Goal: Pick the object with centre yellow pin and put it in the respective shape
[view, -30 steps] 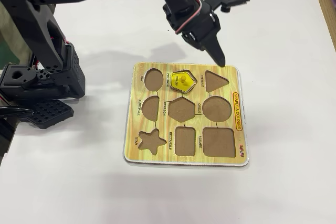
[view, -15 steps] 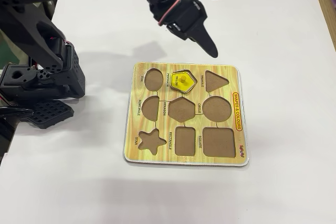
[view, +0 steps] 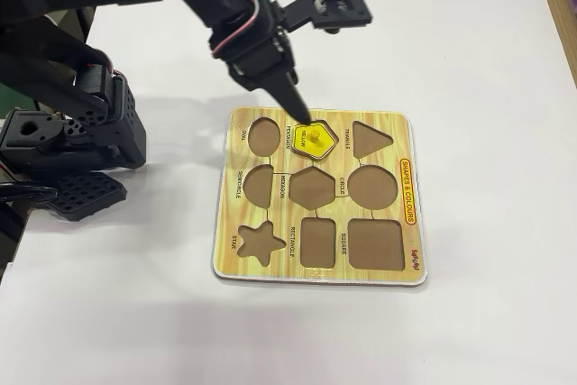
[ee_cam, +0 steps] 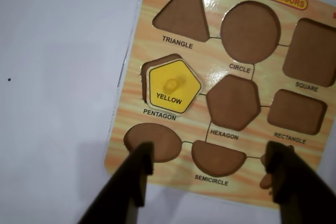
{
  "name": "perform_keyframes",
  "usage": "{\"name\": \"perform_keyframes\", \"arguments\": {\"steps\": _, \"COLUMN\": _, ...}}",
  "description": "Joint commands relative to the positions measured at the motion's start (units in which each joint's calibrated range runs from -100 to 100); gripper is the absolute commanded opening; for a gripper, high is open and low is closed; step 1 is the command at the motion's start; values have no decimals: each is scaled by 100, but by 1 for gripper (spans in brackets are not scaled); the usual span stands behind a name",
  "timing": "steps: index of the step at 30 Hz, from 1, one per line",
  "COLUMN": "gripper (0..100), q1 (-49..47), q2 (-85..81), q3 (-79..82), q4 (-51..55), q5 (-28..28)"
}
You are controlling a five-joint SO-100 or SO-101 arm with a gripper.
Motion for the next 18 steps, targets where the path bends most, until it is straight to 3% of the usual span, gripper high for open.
{"name": "perform_keyframes", "arguments": {"steps": 1, "gripper": 24, "q1": 32, "q2": -524, "q3": 189, "q4": -74, "q5": -23}}
{"name": "perform_keyframes", "arguments": {"steps": 18, "gripper": 25, "q1": 71, "q2": -3084, "q3": 2005, "q4": -74, "q5": -29}}
